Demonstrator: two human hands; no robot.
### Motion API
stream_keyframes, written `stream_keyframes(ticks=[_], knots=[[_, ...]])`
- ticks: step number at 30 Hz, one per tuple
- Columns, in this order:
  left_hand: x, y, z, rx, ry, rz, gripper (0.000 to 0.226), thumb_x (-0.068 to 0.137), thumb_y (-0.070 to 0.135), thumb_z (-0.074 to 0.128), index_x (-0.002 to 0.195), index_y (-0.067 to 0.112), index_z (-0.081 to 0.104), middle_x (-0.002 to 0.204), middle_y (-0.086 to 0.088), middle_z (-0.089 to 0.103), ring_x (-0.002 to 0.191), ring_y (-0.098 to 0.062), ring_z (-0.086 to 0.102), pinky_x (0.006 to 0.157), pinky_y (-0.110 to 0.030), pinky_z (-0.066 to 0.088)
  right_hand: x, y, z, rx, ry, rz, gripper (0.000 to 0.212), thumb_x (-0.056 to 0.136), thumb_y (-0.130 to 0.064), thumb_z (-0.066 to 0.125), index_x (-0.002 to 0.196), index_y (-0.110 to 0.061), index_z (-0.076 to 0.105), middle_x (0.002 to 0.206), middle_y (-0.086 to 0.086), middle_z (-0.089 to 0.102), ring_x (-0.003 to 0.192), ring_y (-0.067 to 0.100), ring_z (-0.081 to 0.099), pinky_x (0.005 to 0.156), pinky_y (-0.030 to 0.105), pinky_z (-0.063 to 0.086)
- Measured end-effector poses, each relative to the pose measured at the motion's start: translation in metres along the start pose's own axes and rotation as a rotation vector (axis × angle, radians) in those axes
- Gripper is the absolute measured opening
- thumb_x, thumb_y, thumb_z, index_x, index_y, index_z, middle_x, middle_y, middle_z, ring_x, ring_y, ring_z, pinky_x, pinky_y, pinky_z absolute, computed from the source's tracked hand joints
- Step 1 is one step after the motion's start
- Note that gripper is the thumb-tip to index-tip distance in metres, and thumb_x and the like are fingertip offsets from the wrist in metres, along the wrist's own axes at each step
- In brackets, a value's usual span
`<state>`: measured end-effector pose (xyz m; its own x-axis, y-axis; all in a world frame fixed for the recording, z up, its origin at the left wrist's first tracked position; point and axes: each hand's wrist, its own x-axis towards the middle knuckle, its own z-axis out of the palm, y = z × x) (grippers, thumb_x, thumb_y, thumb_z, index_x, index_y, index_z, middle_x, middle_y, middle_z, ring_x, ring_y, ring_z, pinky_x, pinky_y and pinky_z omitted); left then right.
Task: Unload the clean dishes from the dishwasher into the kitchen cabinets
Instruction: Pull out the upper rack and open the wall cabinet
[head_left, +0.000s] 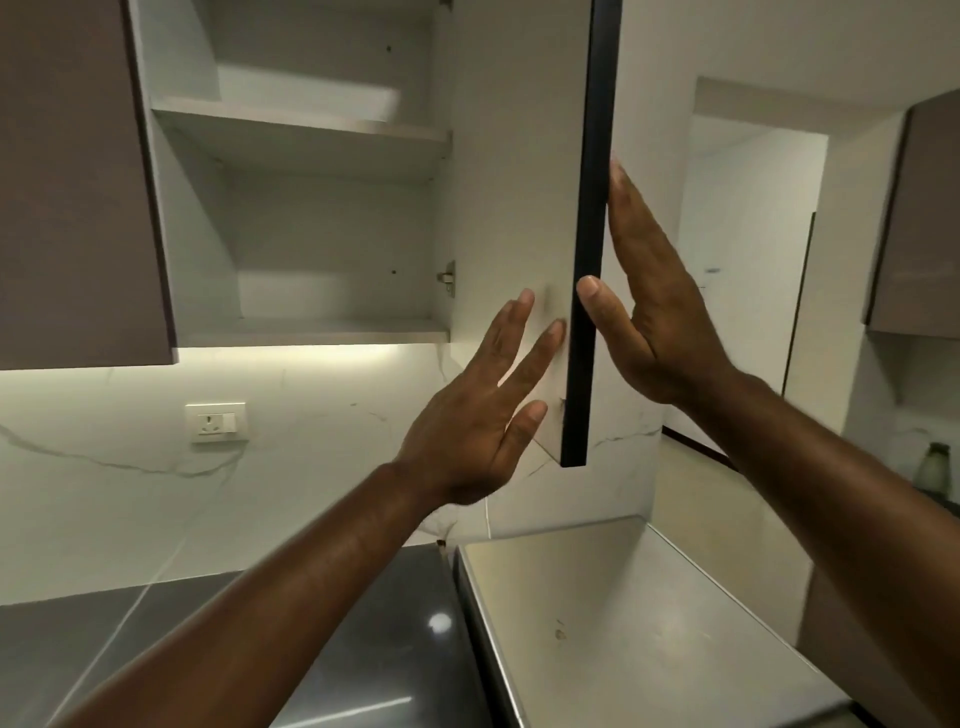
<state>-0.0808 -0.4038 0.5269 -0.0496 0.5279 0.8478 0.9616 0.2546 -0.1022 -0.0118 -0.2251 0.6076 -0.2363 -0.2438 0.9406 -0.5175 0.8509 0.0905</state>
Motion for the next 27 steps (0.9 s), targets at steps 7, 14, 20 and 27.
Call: stream_keyframes(ticks=[7, 14, 20, 27], knots=[[0.043, -0.006, 0.023, 0.082, -0.134, 0.098, 0.066, 0.103, 0.038, 0.039, 0.154, 0.037, -0.002, 0.163, 0.009, -0.015, 0.152, -0.013, -0.007, 0.091, -0.033, 0.052, -0.018, 0.035, -0.027, -0.077, 0.038, 0.084, 0.068, 0.100, -0.040, 0.032, 0.156, -0.006, 0.012, 0.164, 0.008, 0.012, 0.152, 0.015, 0.010, 0.123, 0.039, 0.018], [0.069, 0.006, 0.056, 0.108, -0.198, 0.038, 0.074, 0.102, 0.042, 0.041, 0.156, 0.024, -0.007, 0.164, 0.008, -0.015, 0.151, -0.014, -0.010, 0.086, -0.043, 0.059, -0.041, 0.071, -0.042, -0.143, 0.031, 0.186, 0.063, 0.104, -0.035, 0.031, 0.157, -0.009, 0.008, 0.165, 0.005, 0.008, 0.151, 0.011, 0.006, 0.124, 0.039, 0.014], [0.072, 0.006, 0.066, 0.113, -0.185, 0.029, 0.076, 0.102, 0.038, 0.044, 0.157, 0.022, -0.005, 0.164, 0.006, -0.013, 0.152, -0.016, -0.008, 0.088, -0.035, 0.058, -0.051, 0.077, -0.042, -0.203, -0.026, 0.240, 0.065, 0.104, -0.039, 0.028, 0.157, -0.012, 0.001, 0.165, 0.002, 0.000, 0.151, 0.009, -0.002, 0.124, 0.039, 0.008], [0.062, 0.016, 0.062, 0.075, -0.178, -0.027, 0.077, 0.101, 0.037, 0.046, 0.155, 0.026, -0.008, 0.164, 0.008, -0.014, 0.152, -0.014, -0.003, 0.093, -0.034, 0.054, -0.063, 0.061, -0.034, -0.228, -0.034, 0.272, 0.064, 0.104, -0.039, 0.025, 0.156, -0.014, -0.002, 0.164, -0.002, -0.003, 0.150, 0.005, -0.004, 0.121, 0.024, 0.002]])
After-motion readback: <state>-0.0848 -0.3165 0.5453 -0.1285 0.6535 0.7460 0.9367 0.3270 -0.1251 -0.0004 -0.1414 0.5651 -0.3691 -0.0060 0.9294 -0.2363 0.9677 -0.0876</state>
